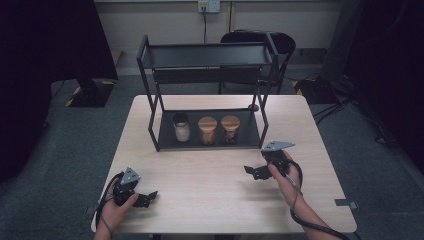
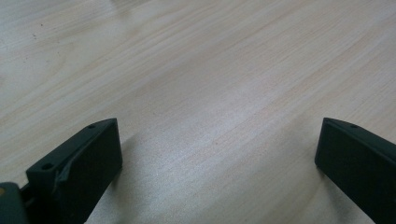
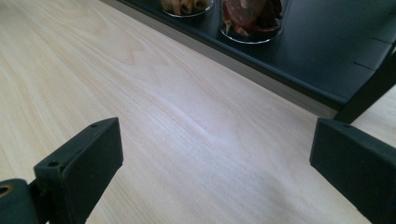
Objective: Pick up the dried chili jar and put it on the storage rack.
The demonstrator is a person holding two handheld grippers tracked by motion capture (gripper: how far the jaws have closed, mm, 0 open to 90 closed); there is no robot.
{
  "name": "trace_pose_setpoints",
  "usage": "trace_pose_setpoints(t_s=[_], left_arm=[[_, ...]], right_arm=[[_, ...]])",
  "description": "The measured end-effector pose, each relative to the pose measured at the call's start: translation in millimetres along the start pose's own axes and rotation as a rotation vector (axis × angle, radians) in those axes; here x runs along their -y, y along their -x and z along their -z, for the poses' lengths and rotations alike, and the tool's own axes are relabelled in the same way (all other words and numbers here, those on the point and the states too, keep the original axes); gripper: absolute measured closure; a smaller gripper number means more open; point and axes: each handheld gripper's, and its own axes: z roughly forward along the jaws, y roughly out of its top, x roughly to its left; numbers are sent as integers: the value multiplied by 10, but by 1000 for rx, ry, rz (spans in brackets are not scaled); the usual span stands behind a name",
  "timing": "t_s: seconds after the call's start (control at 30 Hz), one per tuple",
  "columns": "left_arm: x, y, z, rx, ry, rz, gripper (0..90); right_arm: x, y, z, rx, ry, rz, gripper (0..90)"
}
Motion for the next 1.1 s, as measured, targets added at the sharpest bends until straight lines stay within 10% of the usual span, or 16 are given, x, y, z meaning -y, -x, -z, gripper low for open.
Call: trace_pose_setpoints(t_s=[1.1], left_arm=[[1,2,1,-1,0,1,2]], right_arm=[[360,123,267,6,-1,-36,15]])
